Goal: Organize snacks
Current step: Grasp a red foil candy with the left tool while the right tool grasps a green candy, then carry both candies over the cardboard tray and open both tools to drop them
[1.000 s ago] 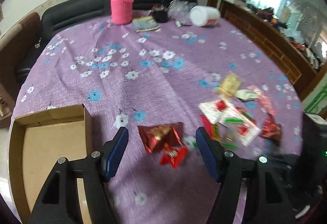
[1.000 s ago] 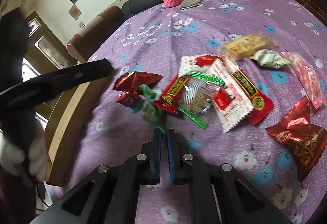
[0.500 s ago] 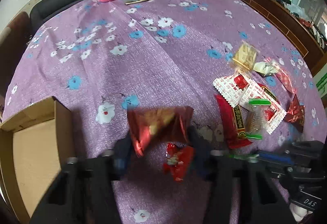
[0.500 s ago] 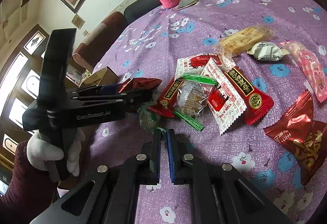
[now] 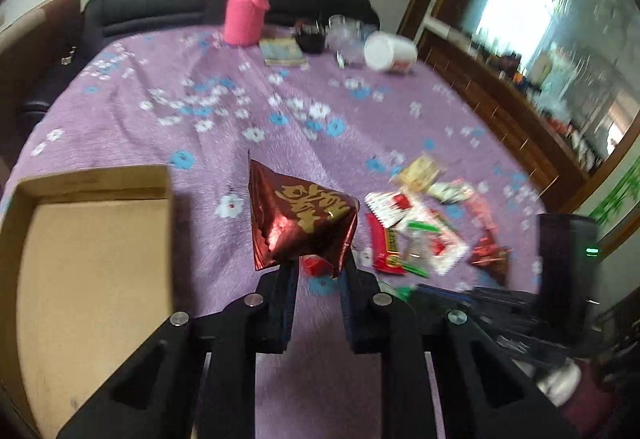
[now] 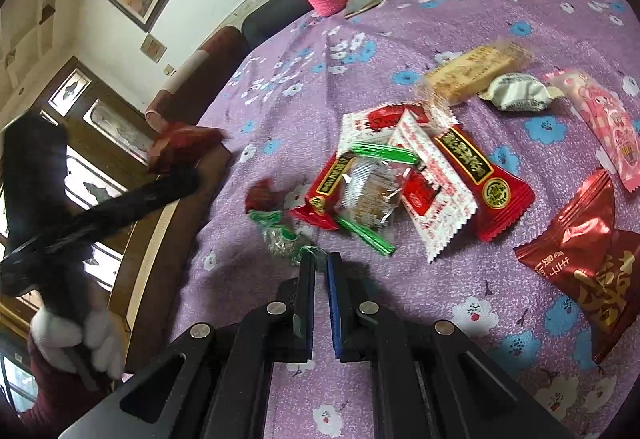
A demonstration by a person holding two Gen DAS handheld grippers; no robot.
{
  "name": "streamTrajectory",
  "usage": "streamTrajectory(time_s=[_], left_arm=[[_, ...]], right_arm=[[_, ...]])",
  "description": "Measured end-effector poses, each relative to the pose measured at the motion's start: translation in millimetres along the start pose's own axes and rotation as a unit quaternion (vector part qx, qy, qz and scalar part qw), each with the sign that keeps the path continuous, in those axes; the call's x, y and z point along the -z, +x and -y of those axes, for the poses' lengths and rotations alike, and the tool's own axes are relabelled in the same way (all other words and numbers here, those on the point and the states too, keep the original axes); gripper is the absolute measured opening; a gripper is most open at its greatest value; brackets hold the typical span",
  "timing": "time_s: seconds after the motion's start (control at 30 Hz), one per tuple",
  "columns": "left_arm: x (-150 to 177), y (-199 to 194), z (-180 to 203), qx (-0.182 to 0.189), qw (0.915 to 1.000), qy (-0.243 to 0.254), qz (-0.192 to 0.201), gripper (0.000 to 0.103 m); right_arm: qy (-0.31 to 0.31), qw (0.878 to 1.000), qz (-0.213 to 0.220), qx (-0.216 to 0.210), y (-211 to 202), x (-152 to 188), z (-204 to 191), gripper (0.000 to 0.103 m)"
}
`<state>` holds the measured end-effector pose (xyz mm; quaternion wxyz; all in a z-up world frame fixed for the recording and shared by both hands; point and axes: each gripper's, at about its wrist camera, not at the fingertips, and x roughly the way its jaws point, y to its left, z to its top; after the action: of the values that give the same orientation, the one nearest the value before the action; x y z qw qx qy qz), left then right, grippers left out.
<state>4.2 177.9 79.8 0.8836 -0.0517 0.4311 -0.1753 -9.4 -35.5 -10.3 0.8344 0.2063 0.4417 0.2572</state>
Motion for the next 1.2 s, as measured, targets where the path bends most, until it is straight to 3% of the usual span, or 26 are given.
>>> streamTrajectory(time_s=[0.1,0.2,0.27,0.33,0.37,0.5,0.6,0.77,0.83,0.97,1.07,1.2], left_arm=[[11,-39,-10,-0.001,0.9994,-0.018,0.03,0.019],[29,-71,-26,-0.009,0.9978,-0.04,0.053,0.019],[40,-83,-36,-0.012,0.9967,-0.05,0.063,0.019],[52,-93,-48,-0.021,0.9954,-0.062,0.069,0.019],[57,-97,-53,-0.021,0.995,-0.068,0.07,0.019],[76,-112,-78,-0.029,0.9925,-0.092,0.076,0.019],[83,-120,-95,-0.037,0.9908,-0.103,0.079,0.019],[88,-127,-110,-0.04,0.9896,-0.108,0.087,0.019],[92,-129,-112,-0.045,0.9895,-0.105,0.089,0.019],[104,-128,-120,-0.079,0.9886,-0.105,0.073,0.019],[116,-128,-133,-0.107,0.9854,-0.118,0.061,0.019],[130,-126,-155,-0.136,0.9798,-0.141,0.039,0.019]], right_arm=[[-0.026,0.999,0.021,-0.006,-15,1,-17,0.007],[-0.087,0.996,0.025,0.025,-18,0,-44,0.012],[-0.122,0.991,0.016,0.048,-11,-2,-59,0.028],[-0.153,0.986,0.002,0.072,5,-4,-69,0.057],[-0.161,0.983,-0.003,0.082,11,-5,-71,0.058],[-0.189,0.973,-0.043,0.126,39,-1,-73,0.056],[-0.181,0.973,-0.048,0.138,42,3,-69,0.021],[-0.155,0.979,-0.034,0.13,30,6,-70,0.02],[-0.145,0.983,-0.03,0.112,21,4,-79,0.02],[-0.153,0.987,-0.033,0.038,7,3,-125,0.021],[-0.179,0.982,-0.056,-0.025,16,12,-175,0.021],[-0.196,0.973,-0.097,-0.067,51,27,-220,0.021]])
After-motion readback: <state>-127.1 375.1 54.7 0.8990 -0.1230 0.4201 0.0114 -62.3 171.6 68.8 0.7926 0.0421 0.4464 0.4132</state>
